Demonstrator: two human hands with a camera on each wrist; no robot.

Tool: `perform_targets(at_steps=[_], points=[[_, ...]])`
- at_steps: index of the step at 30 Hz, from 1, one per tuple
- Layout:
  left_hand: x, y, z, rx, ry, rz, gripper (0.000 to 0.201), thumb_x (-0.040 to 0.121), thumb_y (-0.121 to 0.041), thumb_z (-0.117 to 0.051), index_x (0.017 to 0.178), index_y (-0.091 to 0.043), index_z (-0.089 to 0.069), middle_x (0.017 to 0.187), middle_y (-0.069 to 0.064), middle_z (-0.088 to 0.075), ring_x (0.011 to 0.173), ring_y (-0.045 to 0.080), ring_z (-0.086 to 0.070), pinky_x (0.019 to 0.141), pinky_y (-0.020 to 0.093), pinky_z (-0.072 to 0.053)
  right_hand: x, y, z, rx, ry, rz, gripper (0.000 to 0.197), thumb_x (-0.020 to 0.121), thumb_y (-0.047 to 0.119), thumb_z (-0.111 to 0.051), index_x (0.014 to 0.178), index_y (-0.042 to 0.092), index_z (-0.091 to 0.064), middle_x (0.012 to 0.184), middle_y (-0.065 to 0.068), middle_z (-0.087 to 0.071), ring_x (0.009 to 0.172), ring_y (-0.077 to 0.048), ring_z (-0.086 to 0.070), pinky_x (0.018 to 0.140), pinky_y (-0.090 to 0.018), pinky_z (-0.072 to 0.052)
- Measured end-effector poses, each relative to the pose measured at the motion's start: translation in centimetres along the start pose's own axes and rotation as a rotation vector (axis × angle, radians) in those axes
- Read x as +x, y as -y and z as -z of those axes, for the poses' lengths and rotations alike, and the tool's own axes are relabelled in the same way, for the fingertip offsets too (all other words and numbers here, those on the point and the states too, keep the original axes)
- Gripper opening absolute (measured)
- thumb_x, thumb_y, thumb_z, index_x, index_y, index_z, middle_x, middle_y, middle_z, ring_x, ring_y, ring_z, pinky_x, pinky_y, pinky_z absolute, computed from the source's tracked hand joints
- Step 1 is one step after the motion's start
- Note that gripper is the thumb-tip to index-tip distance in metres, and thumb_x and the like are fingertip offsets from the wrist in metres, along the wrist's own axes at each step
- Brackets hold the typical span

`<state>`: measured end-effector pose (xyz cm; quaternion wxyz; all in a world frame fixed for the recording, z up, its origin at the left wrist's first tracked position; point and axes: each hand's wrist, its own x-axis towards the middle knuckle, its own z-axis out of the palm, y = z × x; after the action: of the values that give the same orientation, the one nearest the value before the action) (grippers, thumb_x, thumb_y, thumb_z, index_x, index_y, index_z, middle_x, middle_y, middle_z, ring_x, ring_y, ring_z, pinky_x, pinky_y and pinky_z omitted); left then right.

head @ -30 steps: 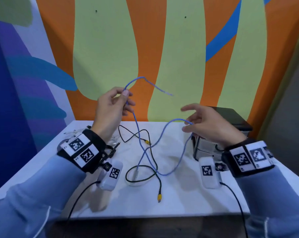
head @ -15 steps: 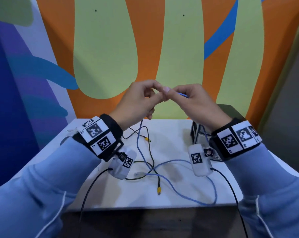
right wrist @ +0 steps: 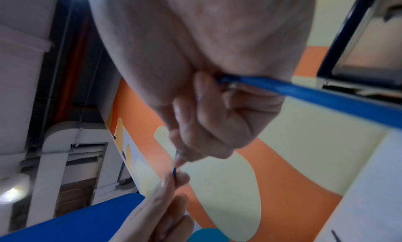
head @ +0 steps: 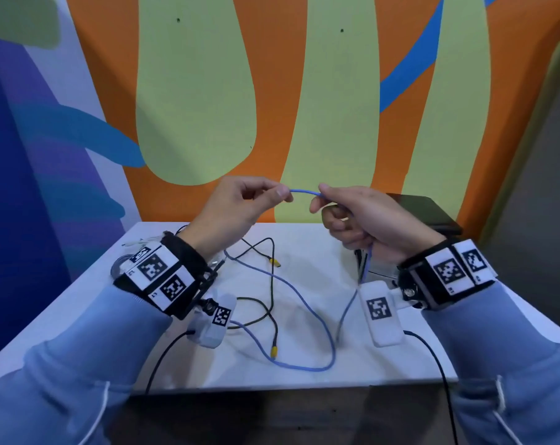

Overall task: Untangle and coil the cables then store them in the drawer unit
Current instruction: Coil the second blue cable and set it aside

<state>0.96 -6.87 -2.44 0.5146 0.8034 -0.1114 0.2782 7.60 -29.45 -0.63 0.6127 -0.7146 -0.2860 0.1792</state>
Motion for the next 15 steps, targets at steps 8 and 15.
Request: perform_targets(at_steps=[8,15], points=[[-0.3,2.0,-0.8,0.253,-0.118,-0.019,0.028,0.105,-0.044,-0.065,0.093,-0.025,-0.081,0.062,-0.007,-0.036,0.059,0.011,-0.031,0.059,0.034,-0.025,-0.1,0.2,-0.1,0.353,0.022,0.102,0.031,0.109,0.033,-0.049,0.098,0.013,-0.070,0.053,0.007,-0.024,0.046,-0.009,-0.010,0.046,-0.026,-0.006],[-1.3,1.0,-1.7,0.381,-0.174,-0.171,0.024,0.108,-0.043,-0.059,0.102,-0.028,-0.077,0.066,0.009,-0.051,0.064,0.027,-0.045,0.062,0.048,-0.040,-0.1,0.4,0.6,0.326,0.206,-0.083,0.041,0.109,0.031,-0.041,0.130,0.007,-0.068,0.070,-0.002,-0.047,0.047,-0.010,-0.031,0.038,-0.020,-0.018]])
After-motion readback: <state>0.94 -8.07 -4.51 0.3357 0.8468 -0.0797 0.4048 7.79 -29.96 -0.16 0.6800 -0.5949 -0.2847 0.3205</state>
